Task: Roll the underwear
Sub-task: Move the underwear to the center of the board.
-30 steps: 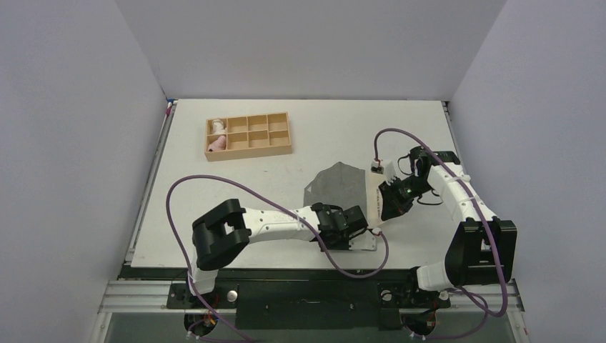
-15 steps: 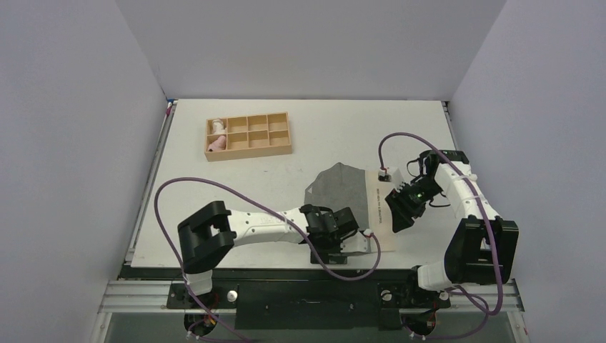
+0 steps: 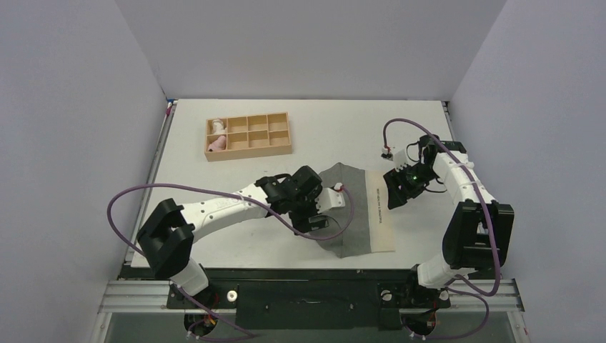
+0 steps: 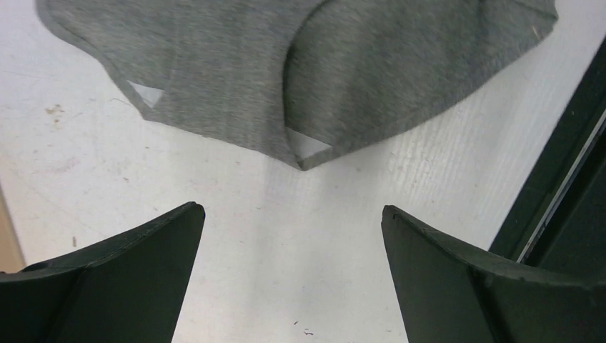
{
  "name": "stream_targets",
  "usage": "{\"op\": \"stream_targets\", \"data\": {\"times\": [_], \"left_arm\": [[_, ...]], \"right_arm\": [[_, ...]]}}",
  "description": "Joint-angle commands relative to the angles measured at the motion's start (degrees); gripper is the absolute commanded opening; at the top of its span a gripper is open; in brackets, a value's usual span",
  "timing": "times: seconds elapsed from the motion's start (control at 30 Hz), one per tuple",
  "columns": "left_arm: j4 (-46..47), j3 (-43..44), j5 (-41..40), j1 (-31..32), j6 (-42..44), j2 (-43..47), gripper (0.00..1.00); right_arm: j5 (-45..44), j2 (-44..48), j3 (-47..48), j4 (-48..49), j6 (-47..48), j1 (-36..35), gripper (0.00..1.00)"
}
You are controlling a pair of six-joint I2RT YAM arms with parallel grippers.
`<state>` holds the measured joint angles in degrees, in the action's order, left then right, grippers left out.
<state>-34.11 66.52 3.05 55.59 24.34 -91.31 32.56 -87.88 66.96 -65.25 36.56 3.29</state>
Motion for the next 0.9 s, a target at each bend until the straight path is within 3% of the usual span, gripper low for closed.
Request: {"op": "stream_targets", "data": {"times": [0.0,0.13,0.23,0.53,0.7,0.87], "left_arm": [[6.6,-4.1,3.3,0.6,3.9,2.7,0.95],[11.3,-4.9,-0.6,-0.1,4.9,-0.2,0.95],[11.5,-2.8,2.2,-2.8,4.6,-3.3,0.95],[12.5,3.0,21.2,-11.5,-0.1,-10.5,0.94],[10.9,7.8,30.9,-15.1,-3.6,-16.2,0.94],[10.8,10.8,35.4,-16.8,-5.9,-19.4,0.94]], "right_arm": [[-3.3,-0.9,-0.3,5.4,-4.2,-1.6,0.53],[-7.4,-3.8,-0.9,11.0,-8.1,-5.8,0.53],[-9.5,-7.6,1.1,14.7,-11.0,-8.9,0.53],[-11.7,-17.7,9.5,17.8,-16.5,-11.5,0.51],[-11.8,-17.4,9.7,18.0,-16.7,-11.5,0.51],[-11.3,-15.7,8.7,18.1,-16.6,-11.1,0.51]]}}
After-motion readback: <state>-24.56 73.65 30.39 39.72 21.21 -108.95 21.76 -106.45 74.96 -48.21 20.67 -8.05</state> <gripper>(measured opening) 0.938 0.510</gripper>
